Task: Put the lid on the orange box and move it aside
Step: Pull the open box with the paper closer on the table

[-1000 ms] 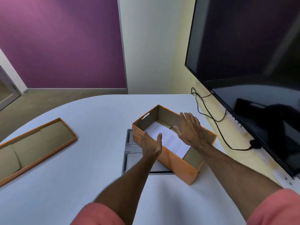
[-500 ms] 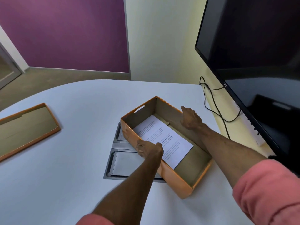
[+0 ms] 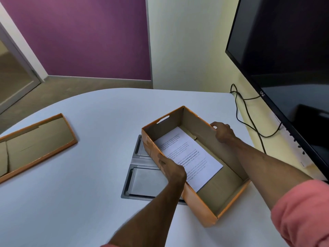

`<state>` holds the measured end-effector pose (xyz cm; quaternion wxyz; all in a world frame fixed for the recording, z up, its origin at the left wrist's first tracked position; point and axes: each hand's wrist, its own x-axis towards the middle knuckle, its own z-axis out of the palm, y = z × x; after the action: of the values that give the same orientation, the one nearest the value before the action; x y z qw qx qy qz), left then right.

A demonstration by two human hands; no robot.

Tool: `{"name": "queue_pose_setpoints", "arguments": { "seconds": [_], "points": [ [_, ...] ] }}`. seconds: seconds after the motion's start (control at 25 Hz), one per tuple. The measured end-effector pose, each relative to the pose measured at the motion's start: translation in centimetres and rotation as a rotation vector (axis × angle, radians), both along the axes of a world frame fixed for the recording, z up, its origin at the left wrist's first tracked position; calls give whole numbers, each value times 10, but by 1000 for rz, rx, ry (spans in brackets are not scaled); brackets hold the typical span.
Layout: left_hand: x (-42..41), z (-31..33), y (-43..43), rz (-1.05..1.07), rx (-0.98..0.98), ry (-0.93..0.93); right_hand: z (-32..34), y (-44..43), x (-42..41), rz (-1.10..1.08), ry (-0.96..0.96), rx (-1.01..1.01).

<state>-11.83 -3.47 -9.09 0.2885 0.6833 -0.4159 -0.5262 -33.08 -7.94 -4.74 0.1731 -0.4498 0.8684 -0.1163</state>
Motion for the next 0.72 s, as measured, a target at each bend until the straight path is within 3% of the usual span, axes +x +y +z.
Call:
{"name": "queue_pose_setpoints", "arguments": {
  "seconds": [0.52, 0.72],
  "points": [
    [118, 64, -29, -354, -243, 72, 43, 54, 67, -22, -203, -190],
    [176, 76, -20, -441, -220, 59, 48, 95, 121, -74, -263, -199]
  ]
}}
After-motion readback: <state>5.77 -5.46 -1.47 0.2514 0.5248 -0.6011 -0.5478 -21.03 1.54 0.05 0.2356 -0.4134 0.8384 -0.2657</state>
